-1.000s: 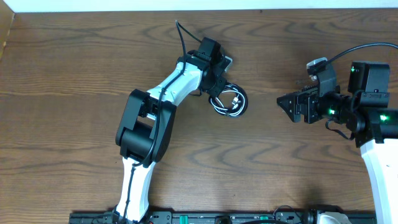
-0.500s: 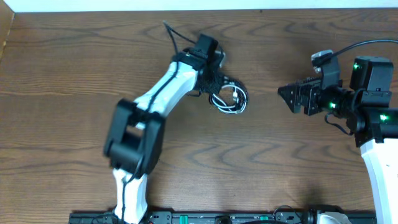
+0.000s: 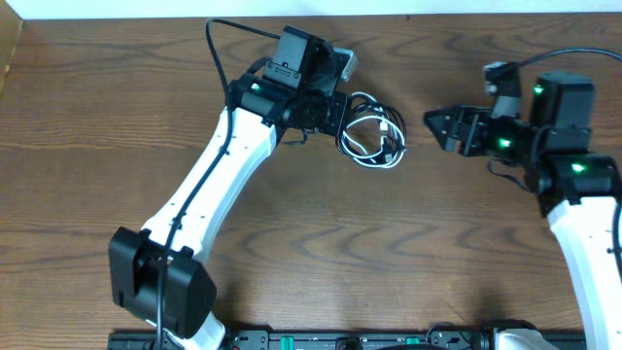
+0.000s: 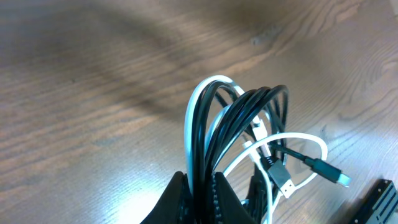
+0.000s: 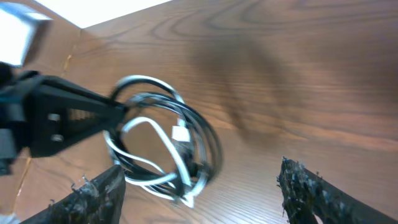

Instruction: Untangle cables

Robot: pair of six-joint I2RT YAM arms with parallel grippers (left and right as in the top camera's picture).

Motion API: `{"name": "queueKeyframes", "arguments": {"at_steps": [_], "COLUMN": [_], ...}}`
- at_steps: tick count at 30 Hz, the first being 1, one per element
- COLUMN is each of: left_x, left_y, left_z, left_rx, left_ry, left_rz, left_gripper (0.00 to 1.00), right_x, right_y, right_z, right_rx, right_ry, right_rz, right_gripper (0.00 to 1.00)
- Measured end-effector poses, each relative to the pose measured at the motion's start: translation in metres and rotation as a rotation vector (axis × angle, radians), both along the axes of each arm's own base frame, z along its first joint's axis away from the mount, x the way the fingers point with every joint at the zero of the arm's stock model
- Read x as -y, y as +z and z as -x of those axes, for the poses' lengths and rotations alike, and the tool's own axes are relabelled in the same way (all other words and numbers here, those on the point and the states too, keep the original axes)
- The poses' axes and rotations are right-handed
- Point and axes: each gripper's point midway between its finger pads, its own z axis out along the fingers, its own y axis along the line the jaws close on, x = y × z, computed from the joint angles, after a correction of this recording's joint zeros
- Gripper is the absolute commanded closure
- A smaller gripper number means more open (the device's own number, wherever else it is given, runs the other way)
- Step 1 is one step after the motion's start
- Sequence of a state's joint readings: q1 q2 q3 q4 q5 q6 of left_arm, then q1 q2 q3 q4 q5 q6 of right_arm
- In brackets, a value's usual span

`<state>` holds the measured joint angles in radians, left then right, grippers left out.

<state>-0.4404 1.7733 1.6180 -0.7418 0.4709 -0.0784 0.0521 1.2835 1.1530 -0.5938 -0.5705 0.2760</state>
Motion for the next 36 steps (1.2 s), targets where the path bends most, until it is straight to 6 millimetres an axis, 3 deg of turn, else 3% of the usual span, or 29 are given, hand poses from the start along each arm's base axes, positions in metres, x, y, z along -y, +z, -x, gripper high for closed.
{"name": "queueKeyframes", "arguments": {"at_steps": [5,12,19,25,30,36], "left_x": [0.000,0.000,0.001,0.001,0.001,0.006], "left_y": [-0.006,-0.007,-0.009,-0.017,-0.018,-0.016], "left_z": [0.002,0.005,0.005,0.005,0.005,0.009], "left_rx": [-0.024,-0.041,-0.084,-0.120,-0.137,-0.161], "left_ry": [-0.002,0.001,0.043,0.068,0.083,0.069], "left_rz": [-0.008,-0.005,0.014,0.015,0.020,0.052], "left_gripper": [0.92,0.93,0.92,0.93,0.93,0.93], "right_x": [-0.033,-0.064,-0.094,-0.101,-0.094,-0.076], "right_y": [-0.015,-0.048,-0.052,-0.061,-0.088,-0.129], "right_z": [-0.007,-0.020,-0.024,-0.016,-0.003,-0.002], "right_rx": [-0.048,-0.190,-0.263,-0.345,-0.446,-0.525], "right_ry": [0.054,0.031,0.003,-0.060,-0.140,-0.225], "right_rz": [-0.036,-0.115,-0.212,-0.207,-0.125,0.003], "right_gripper": [0.36,0.47,0.55,0.66,0.68,0.69]}}
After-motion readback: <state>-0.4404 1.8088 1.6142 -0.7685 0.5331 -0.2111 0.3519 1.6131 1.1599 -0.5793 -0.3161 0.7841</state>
